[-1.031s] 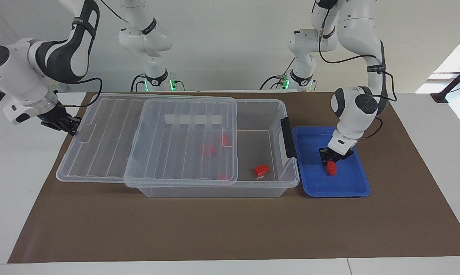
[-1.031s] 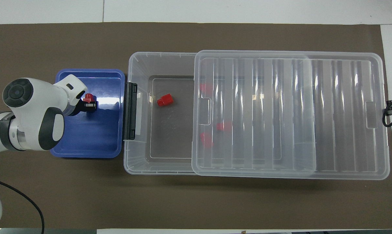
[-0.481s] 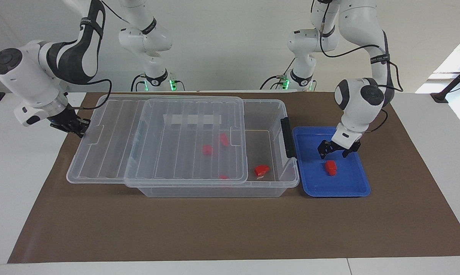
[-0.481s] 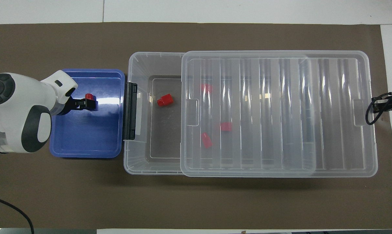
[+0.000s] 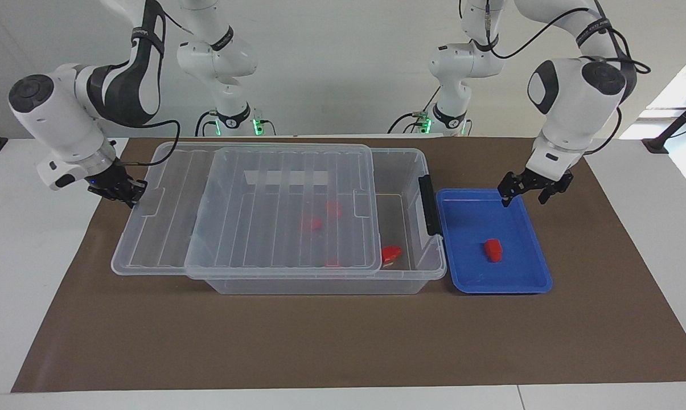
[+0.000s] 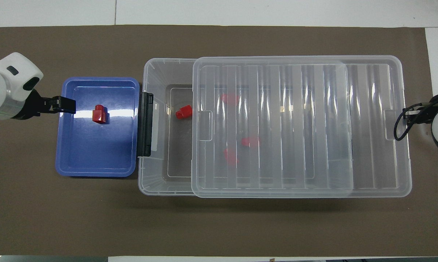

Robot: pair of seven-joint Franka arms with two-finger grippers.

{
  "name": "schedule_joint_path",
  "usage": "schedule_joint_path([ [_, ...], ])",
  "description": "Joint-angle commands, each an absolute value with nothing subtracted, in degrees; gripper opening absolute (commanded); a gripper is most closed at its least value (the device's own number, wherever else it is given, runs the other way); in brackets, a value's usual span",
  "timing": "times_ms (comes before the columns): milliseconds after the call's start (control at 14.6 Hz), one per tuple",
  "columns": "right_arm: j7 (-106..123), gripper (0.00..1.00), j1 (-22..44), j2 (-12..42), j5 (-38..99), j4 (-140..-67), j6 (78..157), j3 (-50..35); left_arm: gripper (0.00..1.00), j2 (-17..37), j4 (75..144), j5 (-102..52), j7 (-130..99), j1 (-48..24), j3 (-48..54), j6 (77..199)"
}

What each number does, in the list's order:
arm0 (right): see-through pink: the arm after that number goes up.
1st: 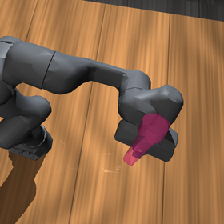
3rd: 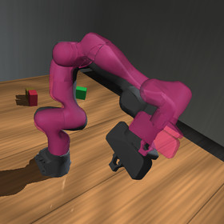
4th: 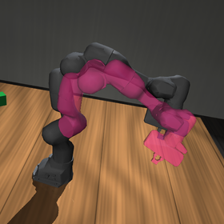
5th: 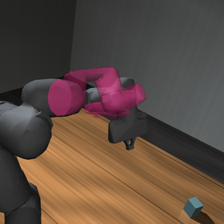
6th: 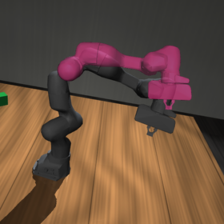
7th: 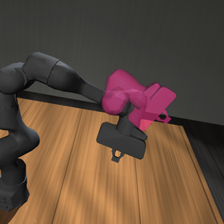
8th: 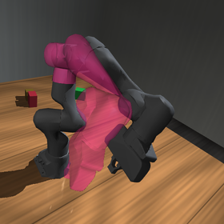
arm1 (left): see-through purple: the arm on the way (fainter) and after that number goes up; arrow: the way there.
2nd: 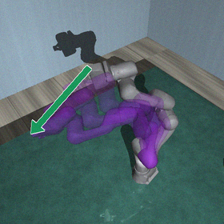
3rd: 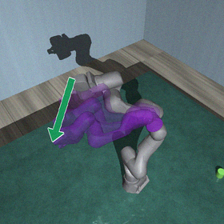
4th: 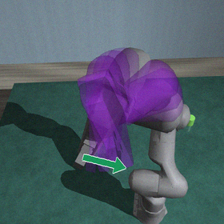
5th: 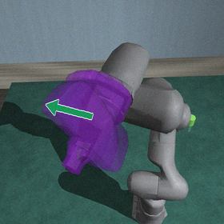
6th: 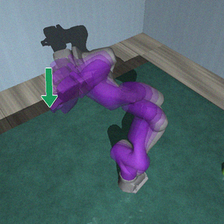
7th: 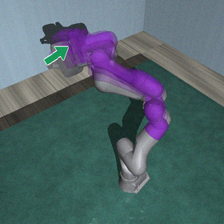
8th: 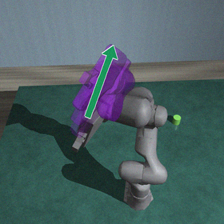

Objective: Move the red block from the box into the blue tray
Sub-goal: 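Retract the left gripper while the right gripper slides the lid back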

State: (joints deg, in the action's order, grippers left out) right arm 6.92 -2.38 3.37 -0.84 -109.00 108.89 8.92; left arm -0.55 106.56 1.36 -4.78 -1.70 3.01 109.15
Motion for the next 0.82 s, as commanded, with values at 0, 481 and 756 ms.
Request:
schedule_joint_path([
  [0, 3.2, 0.0, -2.5, 1.8, -0.5, -110.9, 110.2, 6.4, 1.0, -1.1, 102.2, 1.0, -4.7, -0.6, 3.2, 103.9],
  [481, -1.6, 0.0, -2.5, 2.3, 0.1, -111.0, 111.3, 3.4, 1.0, -2.8, 94.7, 0.7, -8.4, -0.7, 3.5, 94.6],
  [756, -4.0, 0.0, -2.4, 2.0, 0.1, -111.9, 111.5, 1.7, 1.0, -3.9, 95.6, 0.7, -10.1, -0.7, 3.5, 95.1],
])
